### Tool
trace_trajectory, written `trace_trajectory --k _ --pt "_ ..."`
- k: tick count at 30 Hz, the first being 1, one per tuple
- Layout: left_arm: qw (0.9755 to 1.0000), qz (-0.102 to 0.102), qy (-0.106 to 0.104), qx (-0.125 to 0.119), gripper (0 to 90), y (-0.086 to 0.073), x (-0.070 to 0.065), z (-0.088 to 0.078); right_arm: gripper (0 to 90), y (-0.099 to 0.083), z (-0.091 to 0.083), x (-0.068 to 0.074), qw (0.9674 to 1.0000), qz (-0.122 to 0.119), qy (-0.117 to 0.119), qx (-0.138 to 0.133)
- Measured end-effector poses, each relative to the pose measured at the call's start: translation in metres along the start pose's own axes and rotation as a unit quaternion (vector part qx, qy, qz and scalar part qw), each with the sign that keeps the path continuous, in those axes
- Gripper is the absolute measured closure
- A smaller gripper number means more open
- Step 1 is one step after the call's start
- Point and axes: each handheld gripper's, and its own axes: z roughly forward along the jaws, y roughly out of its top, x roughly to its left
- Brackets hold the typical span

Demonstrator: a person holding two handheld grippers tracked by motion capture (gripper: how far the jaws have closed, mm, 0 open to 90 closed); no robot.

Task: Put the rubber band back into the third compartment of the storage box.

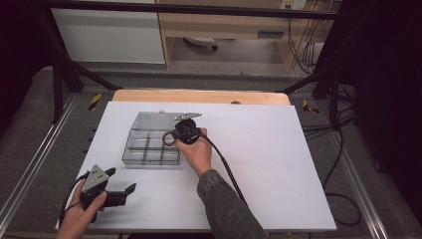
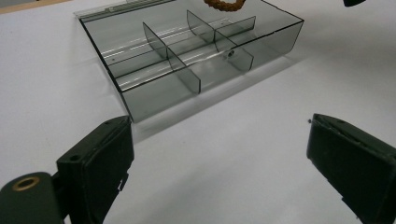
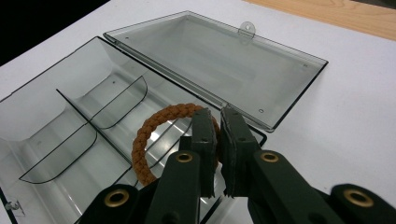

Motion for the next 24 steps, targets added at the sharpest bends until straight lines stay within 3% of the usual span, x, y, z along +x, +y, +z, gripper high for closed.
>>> trace_trajectory --k 5,18,24 --pt "1.0 0.002 -0.001 0.0 7.5 0.0 -0.001 0.0 82.0 -0.001 0.0 0.0 0.9999 -0.009 -0.005 0.004" --pt "1.0 0.002 -0.002 0.002 7.6 0.0 -0.001 0.0 81.3 0.002 -0.006 -0.001 1.0 0.002 0.005 -0.007" --pt "1.0 0.004 -0.002 0.005 7.6 0.0 -0.001 0.001 79.9 0.004 -0.011 -0.003 0.999 0.028 0.024 -0.025"
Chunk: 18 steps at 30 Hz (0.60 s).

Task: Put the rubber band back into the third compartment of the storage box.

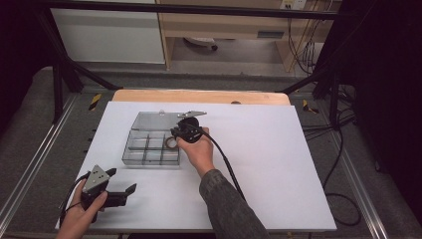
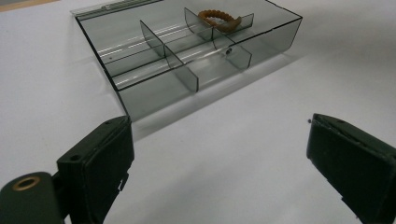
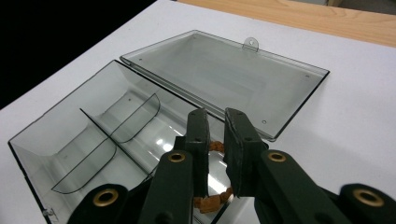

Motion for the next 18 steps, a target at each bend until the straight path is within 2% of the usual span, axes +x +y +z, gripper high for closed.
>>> trace_trajectory --k 4,8,14,18 --pt "1.0 0.0 0.0 0.0 7.6 0.0 -0.001 0.0 77.1 0.001 -0.003 -0.001 0.9998 0.011 0.013 -0.006" --pt "1.0 -0.001 0.0 0.001 7.6 0.0 -0.001 0.0 72.9 0.004 -0.007 0.0 0.9996 0.011 0.025 -0.012" --pt "1.0 -0.002 0.0 0.001 7.6 0.0 0.0 0.001 58.2 0.007 -0.014 -0.001 0.9988 0.015 0.042 -0.021" --pt "1.0 -0.001 -0.001 0.002 7.6 0.0 -0.001 0.001 43.7 0.01 -0.019 -0.002 0.9986 0.011 0.044 -0.027"
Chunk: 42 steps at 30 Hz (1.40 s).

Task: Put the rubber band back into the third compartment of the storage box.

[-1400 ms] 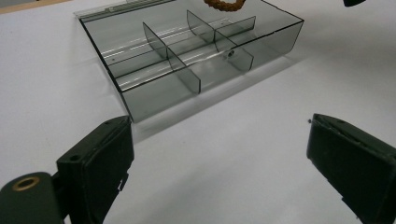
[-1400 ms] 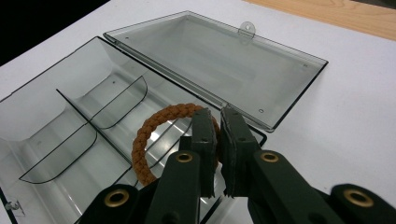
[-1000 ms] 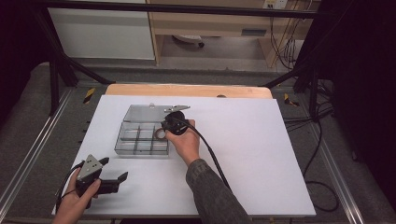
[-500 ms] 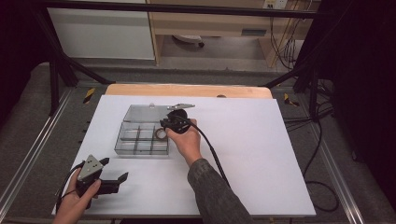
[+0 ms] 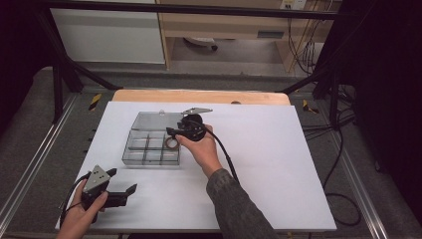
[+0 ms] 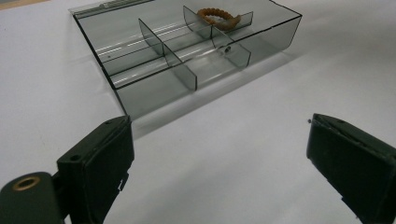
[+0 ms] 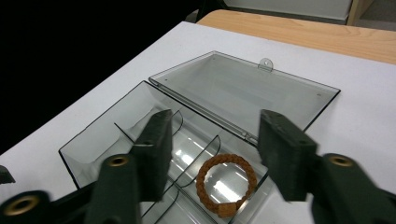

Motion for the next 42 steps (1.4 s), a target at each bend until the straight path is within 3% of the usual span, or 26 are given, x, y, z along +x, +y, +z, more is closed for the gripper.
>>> trace_trajectory --k 16,25,30,42 --pt "1.0 0.001 0.001 0.0 7.6 0.0 0.0 0.0 5.6 0.01 -0.02 -0.008 0.9996 0.008 -0.012 -0.025" --pt "1.0 0.001 0.001 0.0 7.6 0.0 0.0 -0.001 3.8 0.014 -0.031 -0.004 0.9992 -0.011 -0.024 -0.029" --pt "1.0 0.002 0.002 0.002 7.6 0.0 0.0 0.0 4.5 0.016 -0.04 -0.009 0.9993 -0.009 -0.02 -0.032" --pt "1.0 0.003 0.003 0.004 7.6 -0.001 0.0 0.0 5.5 0.016 -0.071 -0.028 0.9983 -0.007 -0.037 -0.044"
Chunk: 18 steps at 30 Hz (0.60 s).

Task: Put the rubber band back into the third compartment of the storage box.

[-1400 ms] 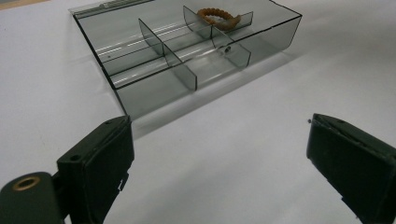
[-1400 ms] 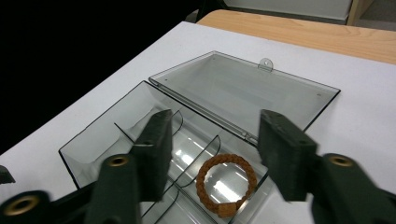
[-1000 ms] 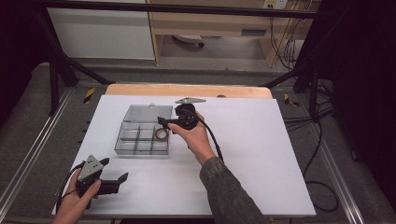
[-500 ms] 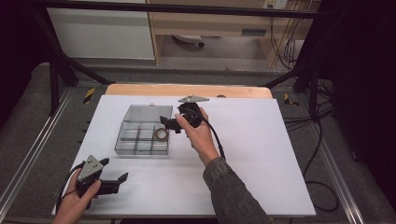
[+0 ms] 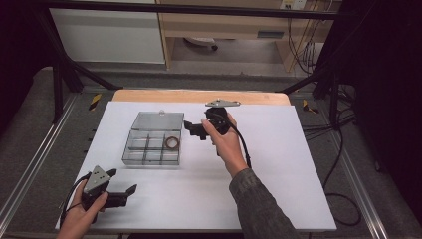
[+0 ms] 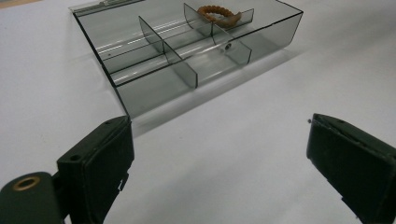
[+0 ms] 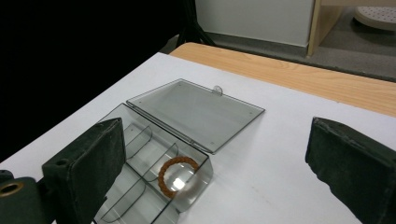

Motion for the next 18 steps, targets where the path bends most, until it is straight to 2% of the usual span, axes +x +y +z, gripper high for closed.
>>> trace_trajectory --k 11,18 --pt "1.0 0.0 0.001 0.0 7.6 0.0 0.0 0.0 5.8 -0.005 -0.03 -0.026 0.9996 0.009 -0.024 -0.013" --pt "1.0 -0.001 0.002 0.0 7.6 0.0 0.0 0.0 4.7 -0.009 -0.05 -0.038 0.9992 0.002 -0.036 -0.017"
